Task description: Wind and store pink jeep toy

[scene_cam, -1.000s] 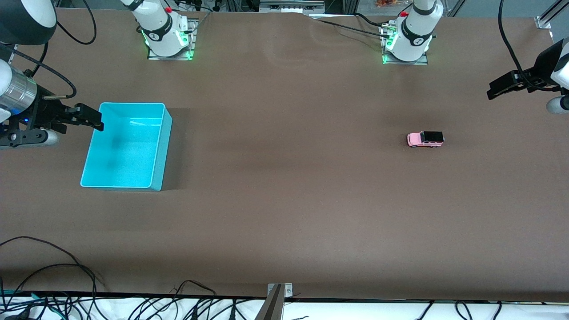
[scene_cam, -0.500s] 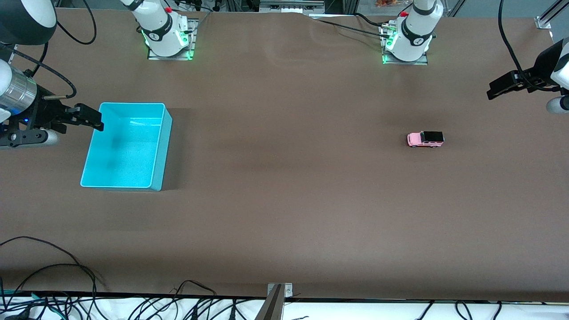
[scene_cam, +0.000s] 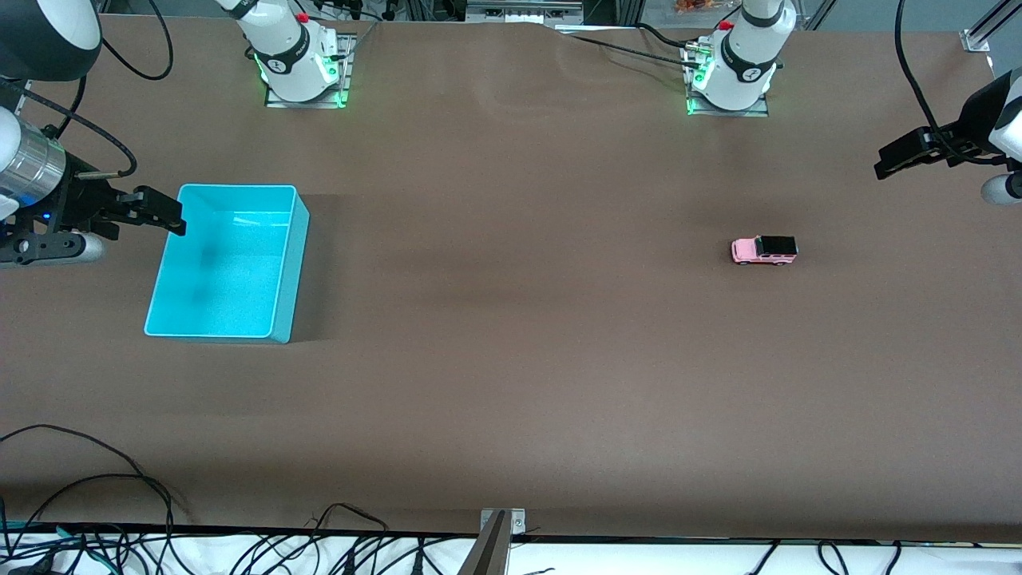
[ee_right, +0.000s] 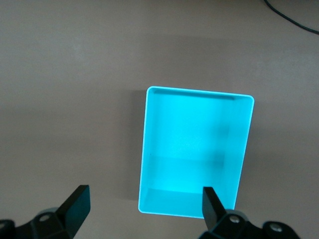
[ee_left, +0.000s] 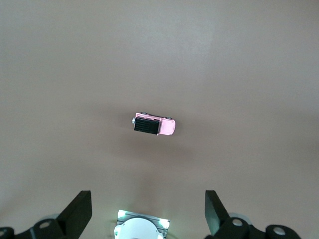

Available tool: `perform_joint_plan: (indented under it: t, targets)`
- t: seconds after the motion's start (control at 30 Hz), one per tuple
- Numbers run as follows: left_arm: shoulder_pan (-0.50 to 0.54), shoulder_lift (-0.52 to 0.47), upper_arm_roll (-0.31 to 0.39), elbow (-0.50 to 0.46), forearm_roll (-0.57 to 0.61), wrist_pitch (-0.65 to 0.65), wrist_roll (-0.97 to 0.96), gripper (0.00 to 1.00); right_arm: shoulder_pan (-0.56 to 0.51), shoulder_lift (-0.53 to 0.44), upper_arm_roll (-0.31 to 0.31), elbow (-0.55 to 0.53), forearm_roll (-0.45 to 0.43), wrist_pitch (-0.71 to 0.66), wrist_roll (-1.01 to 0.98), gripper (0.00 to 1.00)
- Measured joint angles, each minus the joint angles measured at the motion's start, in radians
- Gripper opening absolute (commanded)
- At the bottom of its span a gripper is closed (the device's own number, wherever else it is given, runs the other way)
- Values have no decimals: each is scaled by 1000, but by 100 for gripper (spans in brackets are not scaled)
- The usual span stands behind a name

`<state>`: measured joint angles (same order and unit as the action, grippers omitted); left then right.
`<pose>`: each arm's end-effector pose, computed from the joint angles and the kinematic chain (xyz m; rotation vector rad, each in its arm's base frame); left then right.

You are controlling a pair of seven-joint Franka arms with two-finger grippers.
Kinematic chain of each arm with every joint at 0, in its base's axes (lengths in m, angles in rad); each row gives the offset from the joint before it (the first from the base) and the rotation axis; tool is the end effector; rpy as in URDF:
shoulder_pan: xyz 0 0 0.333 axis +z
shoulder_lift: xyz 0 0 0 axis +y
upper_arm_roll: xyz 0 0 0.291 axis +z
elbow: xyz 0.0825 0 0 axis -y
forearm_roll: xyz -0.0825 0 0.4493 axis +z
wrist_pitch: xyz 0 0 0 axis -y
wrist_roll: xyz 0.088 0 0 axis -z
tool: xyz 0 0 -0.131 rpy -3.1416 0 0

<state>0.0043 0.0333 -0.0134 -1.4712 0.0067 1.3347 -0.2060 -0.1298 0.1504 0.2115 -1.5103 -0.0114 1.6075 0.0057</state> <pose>0.5996 -0.0043 0.5892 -3.0910 -0.3068 0.2618 0.6589 0.0452 0.5167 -3.1205 -0.1173 0.0792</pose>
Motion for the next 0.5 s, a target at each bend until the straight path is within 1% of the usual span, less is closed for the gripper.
perform_joint_plan:
  t: [0.33, 0.5]
  targets:
    - [0, 0, 0, -2, 0, -1, 0, 100, 0, 0, 0, 0, 0, 0, 0, 100]
    - [5, 1, 1, -38, 0, 21, 0, 100, 0, 0, 0, 0, 0, 0, 0, 100]
